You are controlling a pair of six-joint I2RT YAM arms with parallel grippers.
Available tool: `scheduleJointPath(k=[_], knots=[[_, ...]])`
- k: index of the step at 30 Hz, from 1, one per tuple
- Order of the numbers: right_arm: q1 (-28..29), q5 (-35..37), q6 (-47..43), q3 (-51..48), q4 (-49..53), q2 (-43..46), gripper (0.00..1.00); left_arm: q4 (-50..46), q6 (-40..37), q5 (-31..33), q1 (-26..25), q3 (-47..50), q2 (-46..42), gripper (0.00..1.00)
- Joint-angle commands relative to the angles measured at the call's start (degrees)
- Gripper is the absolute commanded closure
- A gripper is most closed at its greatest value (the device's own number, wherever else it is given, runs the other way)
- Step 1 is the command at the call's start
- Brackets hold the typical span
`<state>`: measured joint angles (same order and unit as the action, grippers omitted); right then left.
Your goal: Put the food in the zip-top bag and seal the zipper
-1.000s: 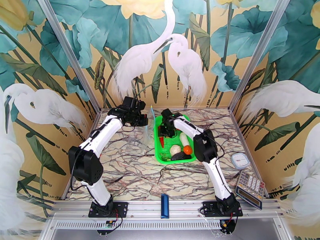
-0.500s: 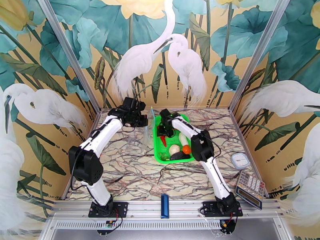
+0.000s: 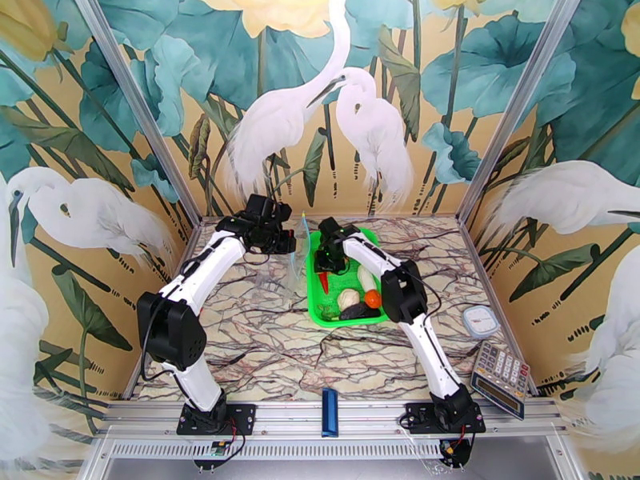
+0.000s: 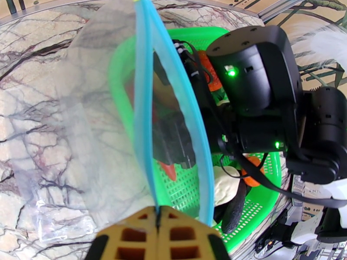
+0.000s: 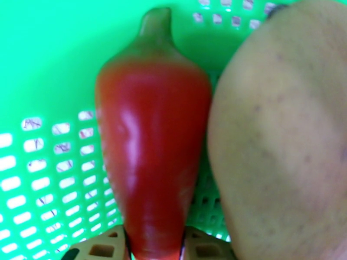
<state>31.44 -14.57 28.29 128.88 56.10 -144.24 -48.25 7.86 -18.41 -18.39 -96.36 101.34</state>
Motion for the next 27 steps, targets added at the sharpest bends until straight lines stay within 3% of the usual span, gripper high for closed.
scheduleJointPath(k=[1,18,27], knots=[[-0.2,1.9,0.8,-1.7,-1.9,5.0,0.92,-1.5,-1.2,-1.5,-0.1,-0.2,-0.8,1.00],[-0.8,5.5,2.3,-7.0,-6.0,22.9,0.90,-1.4,-1.4,-2.5,-0.1,-2.4,1.8,1.00],[0.8,1.8,7.7,-7.1,-17.0,28.4,0.90,-0.4,-0.1,-4.1,-0.1,-2.8,2.4,1.00]])
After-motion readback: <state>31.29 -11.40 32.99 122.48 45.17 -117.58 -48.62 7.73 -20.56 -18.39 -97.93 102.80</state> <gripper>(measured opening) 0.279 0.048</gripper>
